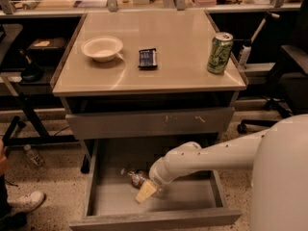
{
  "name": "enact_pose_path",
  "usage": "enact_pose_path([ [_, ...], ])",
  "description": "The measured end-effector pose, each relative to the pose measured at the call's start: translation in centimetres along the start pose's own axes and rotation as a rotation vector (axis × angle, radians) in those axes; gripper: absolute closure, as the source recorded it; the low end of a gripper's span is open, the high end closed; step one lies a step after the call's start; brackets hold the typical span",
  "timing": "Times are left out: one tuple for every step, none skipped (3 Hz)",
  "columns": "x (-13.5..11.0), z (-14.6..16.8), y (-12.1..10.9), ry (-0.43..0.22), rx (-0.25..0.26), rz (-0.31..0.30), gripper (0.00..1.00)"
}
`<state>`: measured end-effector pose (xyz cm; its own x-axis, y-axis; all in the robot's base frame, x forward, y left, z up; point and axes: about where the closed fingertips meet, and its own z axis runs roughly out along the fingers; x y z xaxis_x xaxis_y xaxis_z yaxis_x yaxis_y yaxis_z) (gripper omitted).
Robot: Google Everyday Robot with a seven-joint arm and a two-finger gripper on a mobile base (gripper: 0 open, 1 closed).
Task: Pick water bottle from middle drawer and place on counter
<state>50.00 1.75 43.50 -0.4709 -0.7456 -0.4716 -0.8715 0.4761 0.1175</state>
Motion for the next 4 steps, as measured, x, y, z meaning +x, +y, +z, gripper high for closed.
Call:
enact_pose_path([
  [0.1, 2.3, -0.8, -0.006, 0.000, 0.008, 0.00],
  [0.3, 4.1, -1.5, -0.013, 0.002, 0.017, 0.00],
  [0.8, 6.9, -2.5, -0.018, -0.006, 0.041, 0.00],
  [0.8, 6.9, -2.5, -0.018, -0.006, 0.041, 0.00],
])
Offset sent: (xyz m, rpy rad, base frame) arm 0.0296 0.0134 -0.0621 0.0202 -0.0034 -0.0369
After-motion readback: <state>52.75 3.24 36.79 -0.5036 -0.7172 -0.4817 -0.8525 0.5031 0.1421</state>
